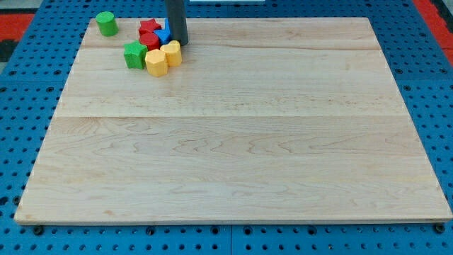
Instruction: Push the group of blocks towards the top left side of the board
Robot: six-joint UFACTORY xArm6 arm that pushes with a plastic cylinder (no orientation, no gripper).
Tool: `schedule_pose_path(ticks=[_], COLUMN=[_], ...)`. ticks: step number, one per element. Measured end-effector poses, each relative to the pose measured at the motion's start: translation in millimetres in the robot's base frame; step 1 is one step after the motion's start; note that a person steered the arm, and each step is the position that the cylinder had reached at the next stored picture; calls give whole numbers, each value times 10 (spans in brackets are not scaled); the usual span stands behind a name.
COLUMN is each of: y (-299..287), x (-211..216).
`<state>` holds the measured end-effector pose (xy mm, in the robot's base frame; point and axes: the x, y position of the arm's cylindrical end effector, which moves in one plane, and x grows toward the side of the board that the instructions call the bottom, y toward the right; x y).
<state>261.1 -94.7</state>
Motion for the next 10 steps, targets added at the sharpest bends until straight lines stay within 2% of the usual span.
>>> schedule_pose_path(ticks=[1,2,3,4,6,8,10], y=[-2,430,470,188,51,282,351], x=[0,-242,-591,-674,-223,-116,598])
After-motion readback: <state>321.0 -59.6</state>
